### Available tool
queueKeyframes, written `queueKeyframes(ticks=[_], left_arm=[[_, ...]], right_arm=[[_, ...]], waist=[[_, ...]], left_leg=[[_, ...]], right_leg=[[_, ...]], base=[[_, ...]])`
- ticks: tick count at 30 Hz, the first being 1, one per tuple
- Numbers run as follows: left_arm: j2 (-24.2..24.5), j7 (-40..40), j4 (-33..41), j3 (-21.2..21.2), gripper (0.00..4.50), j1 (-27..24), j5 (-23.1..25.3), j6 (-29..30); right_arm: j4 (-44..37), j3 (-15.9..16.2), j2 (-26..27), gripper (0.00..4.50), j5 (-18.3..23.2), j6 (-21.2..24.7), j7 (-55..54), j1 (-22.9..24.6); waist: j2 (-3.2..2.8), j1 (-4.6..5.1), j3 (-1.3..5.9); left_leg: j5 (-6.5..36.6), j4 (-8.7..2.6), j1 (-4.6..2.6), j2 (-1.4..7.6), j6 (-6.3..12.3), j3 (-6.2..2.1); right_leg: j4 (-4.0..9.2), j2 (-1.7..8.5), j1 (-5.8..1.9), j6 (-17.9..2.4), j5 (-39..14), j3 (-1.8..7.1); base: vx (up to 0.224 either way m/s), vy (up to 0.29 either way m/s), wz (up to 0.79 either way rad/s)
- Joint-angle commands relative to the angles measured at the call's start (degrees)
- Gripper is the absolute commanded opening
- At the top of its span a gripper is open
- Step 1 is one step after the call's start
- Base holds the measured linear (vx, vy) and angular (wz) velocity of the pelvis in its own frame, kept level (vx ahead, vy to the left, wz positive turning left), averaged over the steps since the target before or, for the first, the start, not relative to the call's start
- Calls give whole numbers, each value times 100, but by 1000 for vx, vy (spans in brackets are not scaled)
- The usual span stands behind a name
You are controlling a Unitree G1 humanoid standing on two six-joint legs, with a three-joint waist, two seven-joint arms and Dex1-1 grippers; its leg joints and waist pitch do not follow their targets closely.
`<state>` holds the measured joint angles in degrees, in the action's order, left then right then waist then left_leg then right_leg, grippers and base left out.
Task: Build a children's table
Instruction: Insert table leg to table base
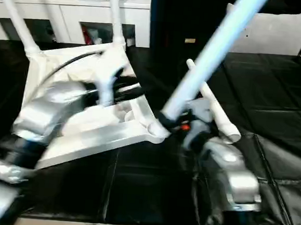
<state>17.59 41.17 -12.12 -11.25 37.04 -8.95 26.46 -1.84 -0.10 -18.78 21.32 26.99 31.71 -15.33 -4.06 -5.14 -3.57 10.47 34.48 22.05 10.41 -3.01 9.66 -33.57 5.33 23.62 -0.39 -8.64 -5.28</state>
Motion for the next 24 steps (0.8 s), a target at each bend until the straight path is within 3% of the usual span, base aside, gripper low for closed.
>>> queueKeyframes(ticks=[1,5,12,16,18,22,24], left_arm=[[34,206,-28,-164,262,-85,82,10],[12,717,-192,-442,267,-442,-11,-355],[23,899,-787,-731,267,-619,277,-777],[78,1020,-1133,-889,249,-622,436,-1126],[78,964,-1302,-919,213,-573,511,-1255],[78,1008,-1500,-928,194,-521,627,-1410],[76,1069,-1524,-903,163,-516,607,-1448]], right_arm=[[-52,-34,-55,187,-78,75,-30,-14],[76,-99,-132,187,-74,25,-8,-95],[11,-85,-166,187,-85,72,31,-60],[-66,-64,-213,187,-82,86,50,1],[-71,-59,-244,187,-101,75,60,14],[-73,-59,-265,187,-93,88,93,19],[-71,-53,-268,187,-89,96,111,11]], waist=[[48,-2,491],[71,-14,494],[70,8,471],[60,13,480],[40,15,484],[50,11,491],[60,7,495]], left_leg=[[929,-385,-83,203,196,-60],[796,-374,-51,196,280,-50],[1019,-392,-66,194,237,-53],[1045,-389,-74,190,214,-53],[1030,-384,-75,188,219,-53],[984,-381,-72,195,240,-54],[962,-379,-67,202,262,-53]], right_leg=[[351,287,-332,-966,-1455,243],[333,302,-349,-1044,-1297,251],[404,308,-342,-880,-1769,240],[398,302,-340,-865,-1730,246],[399,296,-338,-864,-1657,245],[376,304,-347,-939,-1532,245],[366,315,-354,-985,-1506,245]], base=[[0,0,0],[0,0,0],[0,0,0],[0,0,0],[0,0,0],[0,0,0],[0,0,0]])
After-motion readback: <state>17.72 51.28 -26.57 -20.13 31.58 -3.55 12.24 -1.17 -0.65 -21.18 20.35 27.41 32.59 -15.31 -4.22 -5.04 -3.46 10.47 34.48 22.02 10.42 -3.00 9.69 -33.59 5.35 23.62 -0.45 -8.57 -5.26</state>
